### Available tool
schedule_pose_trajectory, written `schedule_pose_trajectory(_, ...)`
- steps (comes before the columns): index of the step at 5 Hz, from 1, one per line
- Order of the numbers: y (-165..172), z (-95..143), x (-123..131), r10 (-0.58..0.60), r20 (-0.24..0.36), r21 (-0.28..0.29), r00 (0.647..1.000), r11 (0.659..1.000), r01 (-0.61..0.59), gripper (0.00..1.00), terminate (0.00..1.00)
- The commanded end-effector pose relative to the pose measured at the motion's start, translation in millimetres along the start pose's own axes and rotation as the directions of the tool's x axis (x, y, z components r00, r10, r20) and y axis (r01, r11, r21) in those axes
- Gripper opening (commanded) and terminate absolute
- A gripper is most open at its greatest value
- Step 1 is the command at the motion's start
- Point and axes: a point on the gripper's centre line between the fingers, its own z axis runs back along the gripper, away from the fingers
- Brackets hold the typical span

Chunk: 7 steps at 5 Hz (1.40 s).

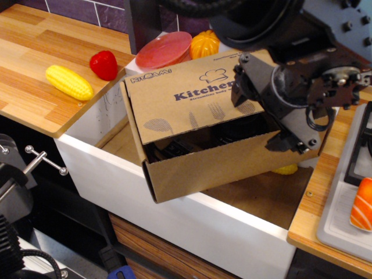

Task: Open brown1fbox flap

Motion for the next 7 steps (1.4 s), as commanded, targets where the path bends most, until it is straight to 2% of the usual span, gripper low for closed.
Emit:
schedule_pose_trajectory(1, 19, 12, 12, 0.001, 0.055, 0.024, 0.998, 1.000, -0.003, 1.00, 0.00)
schedule_pose_trajectory(3, 36, 13, 17, -0.035, 0.055, 0.036, 0.998, 0.999, 0.033, 1.00, 0.00)
schedule_pose_trajectory(5, 65, 16, 30, -0.118, 0.065, 0.094, 0.991, 0.989, 0.112, 1.00, 0.00)
schedule_pose_trajectory(6, 81, 28, 41, -0.166, 0.044, 0.121, 0.985, 0.980, 0.159, 1.00, 0.00)
schedule_pose_trajectory(7, 99, 38, 51, -0.227, 0.048, 0.192, 0.973, 0.958, 0.214, 1.00, 0.00)
